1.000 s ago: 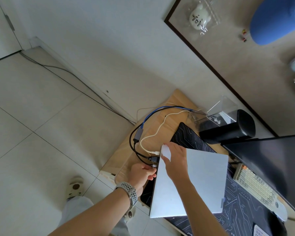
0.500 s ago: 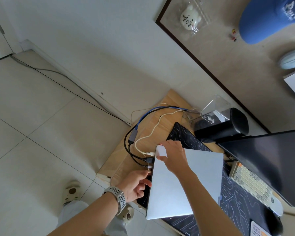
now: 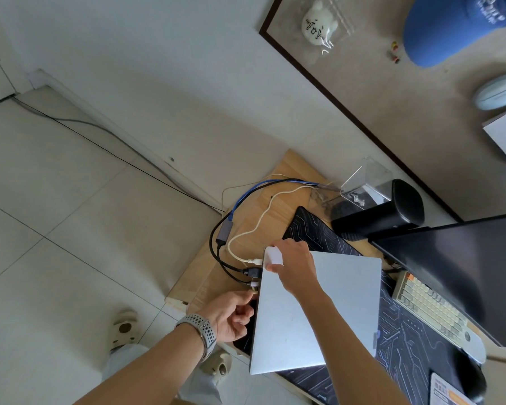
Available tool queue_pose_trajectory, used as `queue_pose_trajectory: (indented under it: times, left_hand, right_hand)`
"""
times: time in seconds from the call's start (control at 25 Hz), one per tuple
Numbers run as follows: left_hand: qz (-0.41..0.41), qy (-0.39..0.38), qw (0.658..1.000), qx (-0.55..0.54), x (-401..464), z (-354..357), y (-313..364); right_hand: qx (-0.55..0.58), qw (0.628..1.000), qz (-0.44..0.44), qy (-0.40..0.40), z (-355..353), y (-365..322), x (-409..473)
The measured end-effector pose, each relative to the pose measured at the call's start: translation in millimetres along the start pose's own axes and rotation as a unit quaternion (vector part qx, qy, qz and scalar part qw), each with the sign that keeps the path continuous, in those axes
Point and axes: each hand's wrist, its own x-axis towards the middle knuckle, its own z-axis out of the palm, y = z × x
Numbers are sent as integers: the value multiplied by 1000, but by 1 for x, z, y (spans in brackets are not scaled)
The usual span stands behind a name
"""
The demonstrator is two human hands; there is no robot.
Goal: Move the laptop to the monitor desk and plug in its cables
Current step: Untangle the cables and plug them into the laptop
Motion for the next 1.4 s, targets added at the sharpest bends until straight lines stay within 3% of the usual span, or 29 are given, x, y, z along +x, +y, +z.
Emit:
queue_pose_trajectory:
  times: [0.36,0.52,0.64,0.8,0.88,1.0,1.2,1.4]
  left_hand:
    - [-19,17,999,43,-1,-3,9]
    - [-17,40,991,125,-7,2,17]
    - [3,108,963,248,-20,13,24]
    - [32,102,901,420,-54,17,43]
    - [60,75,893,439,-77,19,56]
    - [177,60,889,418,-113,32,76]
    - [374,69,801,463,-147,76,101]
    - [418,88,752,502,-139,109,87]
  right_hand:
    - [-3,1000,0,-3,1,-2,2]
    - [5,1000,0,-11,-1,-2,1]
    - [15,999,3,-29,-7,-3,2]
    - [73,995,14,-70,-21,-5,5]
    - [153,987,23,-33,-35,-10,3]
    - [278,959,31,30,-65,-20,-13]
    - [445,884,45,137,-109,-15,-68]
    - [474,839,64,261,-138,25,-133]
